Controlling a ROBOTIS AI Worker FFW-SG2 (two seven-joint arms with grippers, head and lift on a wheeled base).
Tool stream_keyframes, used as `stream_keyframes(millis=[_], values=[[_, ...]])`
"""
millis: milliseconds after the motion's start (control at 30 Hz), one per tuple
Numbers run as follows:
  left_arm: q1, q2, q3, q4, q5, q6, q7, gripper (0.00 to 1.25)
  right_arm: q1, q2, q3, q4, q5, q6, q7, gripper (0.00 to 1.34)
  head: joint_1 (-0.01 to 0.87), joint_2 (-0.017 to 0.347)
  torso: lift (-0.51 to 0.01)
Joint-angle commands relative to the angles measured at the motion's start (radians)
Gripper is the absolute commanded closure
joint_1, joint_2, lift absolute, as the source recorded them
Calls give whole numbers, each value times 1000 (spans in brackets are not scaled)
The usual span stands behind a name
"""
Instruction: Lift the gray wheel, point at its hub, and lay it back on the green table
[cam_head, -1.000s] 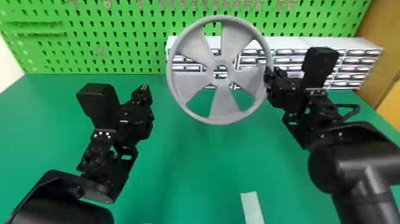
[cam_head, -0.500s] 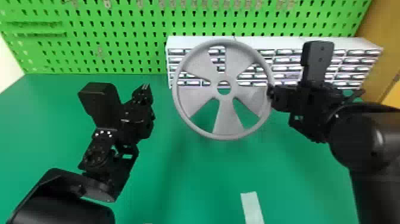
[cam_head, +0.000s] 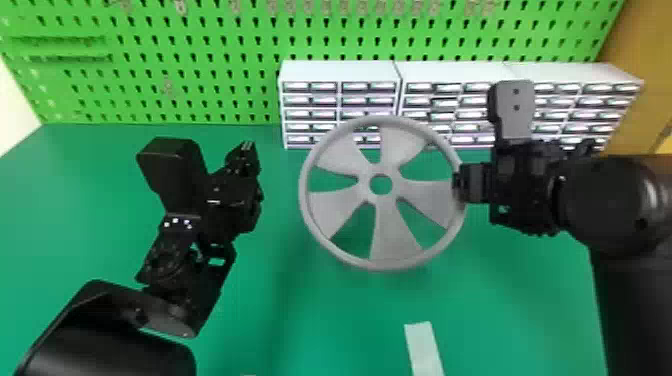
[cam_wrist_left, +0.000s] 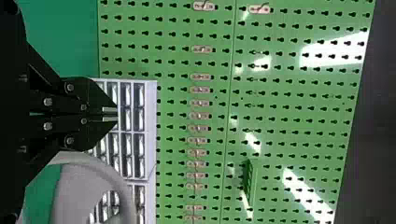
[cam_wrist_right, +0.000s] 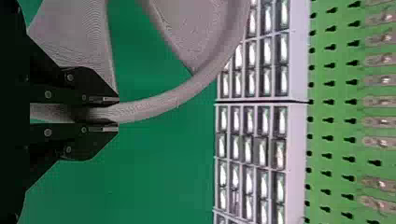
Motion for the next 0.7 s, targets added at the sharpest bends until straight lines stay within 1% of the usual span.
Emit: stream_keyframes(millis=[0, 300, 433, 600, 667], values=[[-3, 0, -2, 3, -1, 0, 0, 1202, -11, -1, 0, 22, -15, 32, 1, 1259, 692, 48, -93], [-6, 0, -6, 6, 1, 0, 0, 1202, -12, 1, 2, 41, -34, 38, 1, 1259, 692, 48, -93], [-6, 0, -8, 7, 1, 0, 0, 1202, -26, 2, -1, 63, -37, 78, 1, 1259, 692, 48, -93], [-9, 2, -11, 10, 1, 0, 0, 1202, -29, -1, 5, 78, -38, 78, 1, 1259, 692, 48, -93], [-11, 2, -11, 10, 1, 0, 0, 1202, -31, -1, 9, 97, -38, 76, 1, 1259, 692, 48, -93]])
